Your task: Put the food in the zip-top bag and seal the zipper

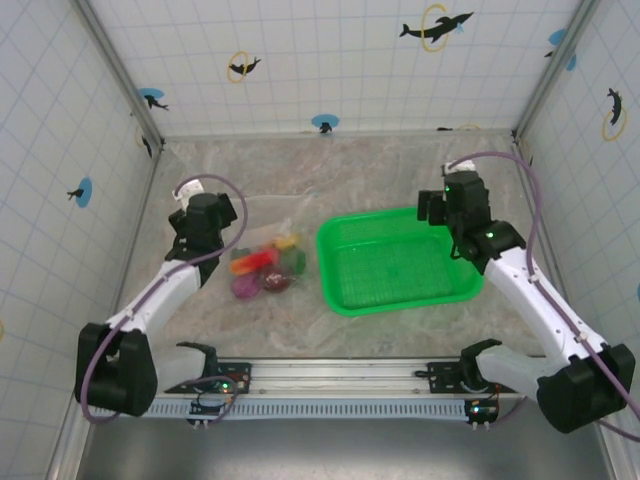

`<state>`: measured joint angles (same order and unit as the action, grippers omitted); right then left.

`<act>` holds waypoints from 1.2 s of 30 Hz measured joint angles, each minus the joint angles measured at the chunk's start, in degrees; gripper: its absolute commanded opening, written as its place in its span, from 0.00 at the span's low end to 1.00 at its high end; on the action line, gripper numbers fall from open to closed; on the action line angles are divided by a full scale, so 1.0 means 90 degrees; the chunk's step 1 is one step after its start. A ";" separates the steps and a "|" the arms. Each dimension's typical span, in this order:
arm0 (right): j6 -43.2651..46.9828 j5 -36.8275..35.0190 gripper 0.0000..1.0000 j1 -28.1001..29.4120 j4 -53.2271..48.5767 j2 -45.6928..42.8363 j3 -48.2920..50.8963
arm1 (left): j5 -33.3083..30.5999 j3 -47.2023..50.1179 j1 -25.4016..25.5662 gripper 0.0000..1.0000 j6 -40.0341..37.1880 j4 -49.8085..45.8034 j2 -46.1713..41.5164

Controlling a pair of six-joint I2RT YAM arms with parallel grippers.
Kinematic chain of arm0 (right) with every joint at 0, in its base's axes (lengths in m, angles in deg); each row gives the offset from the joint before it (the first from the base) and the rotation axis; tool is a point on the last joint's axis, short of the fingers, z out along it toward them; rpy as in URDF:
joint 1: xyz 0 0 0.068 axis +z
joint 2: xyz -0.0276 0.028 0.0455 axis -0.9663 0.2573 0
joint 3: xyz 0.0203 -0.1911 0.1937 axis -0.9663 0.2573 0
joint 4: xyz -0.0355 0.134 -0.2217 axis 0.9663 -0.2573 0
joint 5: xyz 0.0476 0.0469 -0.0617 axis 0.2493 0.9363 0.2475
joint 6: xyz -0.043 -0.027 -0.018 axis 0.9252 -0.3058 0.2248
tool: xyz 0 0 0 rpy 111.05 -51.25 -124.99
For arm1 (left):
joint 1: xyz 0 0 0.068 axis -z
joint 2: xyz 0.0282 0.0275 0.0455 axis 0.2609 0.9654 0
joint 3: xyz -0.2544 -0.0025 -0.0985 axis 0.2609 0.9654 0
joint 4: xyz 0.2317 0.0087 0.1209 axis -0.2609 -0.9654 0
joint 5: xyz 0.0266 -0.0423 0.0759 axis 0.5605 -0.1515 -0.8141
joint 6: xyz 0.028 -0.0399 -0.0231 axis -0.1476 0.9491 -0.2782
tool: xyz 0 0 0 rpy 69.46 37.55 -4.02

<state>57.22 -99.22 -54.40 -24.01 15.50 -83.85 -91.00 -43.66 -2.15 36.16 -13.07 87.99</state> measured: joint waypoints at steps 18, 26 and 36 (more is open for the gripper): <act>-0.1698 0.1746 0.00 0.0595 -0.3997 -0.1710 0.0500 | 0.0197 0.1880 -0.0056 0.98 -0.0527 0.0257 -0.0816; -0.2569 0.2203 0.00 0.2288 -0.5229 -0.1705 0.0726 | 0.1124 0.1877 0.0175 0.98 -0.0571 0.0214 -0.0801; -0.2594 0.2363 0.15 0.2628 -0.3881 -0.1022 0.1945 | 0.1103 0.1860 0.0180 0.98 -0.0537 0.0100 -0.0831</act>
<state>33.88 -77.95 -30.75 -58.94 6.30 -66.35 -81.08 -26.91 -0.53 31.33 -12.17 80.52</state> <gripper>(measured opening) 0.144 0.976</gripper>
